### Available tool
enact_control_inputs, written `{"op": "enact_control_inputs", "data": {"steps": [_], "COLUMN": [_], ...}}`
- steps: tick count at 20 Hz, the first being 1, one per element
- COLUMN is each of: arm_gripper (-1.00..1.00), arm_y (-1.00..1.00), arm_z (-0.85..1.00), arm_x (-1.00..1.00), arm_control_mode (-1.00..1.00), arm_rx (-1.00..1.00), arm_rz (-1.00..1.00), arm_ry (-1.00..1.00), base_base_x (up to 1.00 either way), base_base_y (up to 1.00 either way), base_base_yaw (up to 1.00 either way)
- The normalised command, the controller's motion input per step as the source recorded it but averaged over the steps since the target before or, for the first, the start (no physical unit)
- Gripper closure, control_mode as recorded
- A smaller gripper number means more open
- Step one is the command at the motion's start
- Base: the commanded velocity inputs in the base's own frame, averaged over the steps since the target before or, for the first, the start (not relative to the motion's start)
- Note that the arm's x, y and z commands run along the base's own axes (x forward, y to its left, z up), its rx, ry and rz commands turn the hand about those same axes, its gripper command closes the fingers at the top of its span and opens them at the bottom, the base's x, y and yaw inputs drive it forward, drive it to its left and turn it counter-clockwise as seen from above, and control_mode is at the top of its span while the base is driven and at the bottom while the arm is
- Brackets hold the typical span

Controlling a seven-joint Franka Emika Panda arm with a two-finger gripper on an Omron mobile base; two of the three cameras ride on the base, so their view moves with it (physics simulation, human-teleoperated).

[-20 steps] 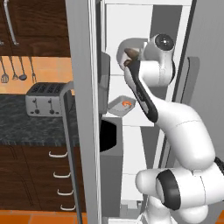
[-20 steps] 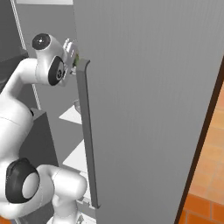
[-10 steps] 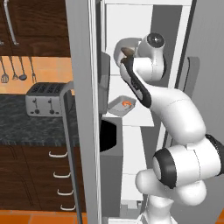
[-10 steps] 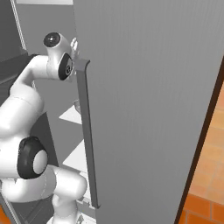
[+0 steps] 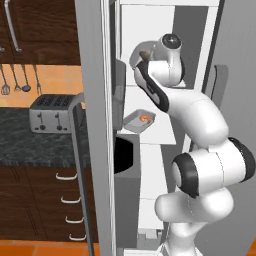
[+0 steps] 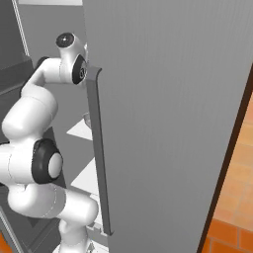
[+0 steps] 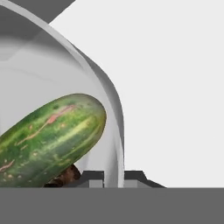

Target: Take the meat container that has the shrimp and place it on the second highest rack of the freezer. Then take the vegetable container that has the cucumber and mushroom and place it on the highest rack of the freezer.

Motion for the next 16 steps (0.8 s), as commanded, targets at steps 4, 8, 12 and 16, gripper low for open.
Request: {"op": "enact_control_inputs", "data": {"steps": [4, 8, 12, 16], "arm_gripper": [1.0, 1.0, -1.0, -1.0], "arm_y": [-0.01, 0.0, 0.0, 0.0], "arm_z": [0.0, 0.0, 0.0, 0.0], "arm_x": [0.08, 0.0, 0.0, 0.0], "arm_control_mode": [-1.0, -1.0, -1.0, -1.0], "arm_rx": [0.0, 0.0, 0.0, 0.0], "arm_rz": [0.0, 0.0, 0.0, 0.0], "arm_ry": [0.0, 0.0, 0.0, 0.0], "base_base_x": [0.0, 0.0, 0.0, 0.0], "base_base_y": [0.0, 0.0, 0.0, 0.0], "base_base_yaw": [0.0, 0.0, 0.0, 0.0]}}
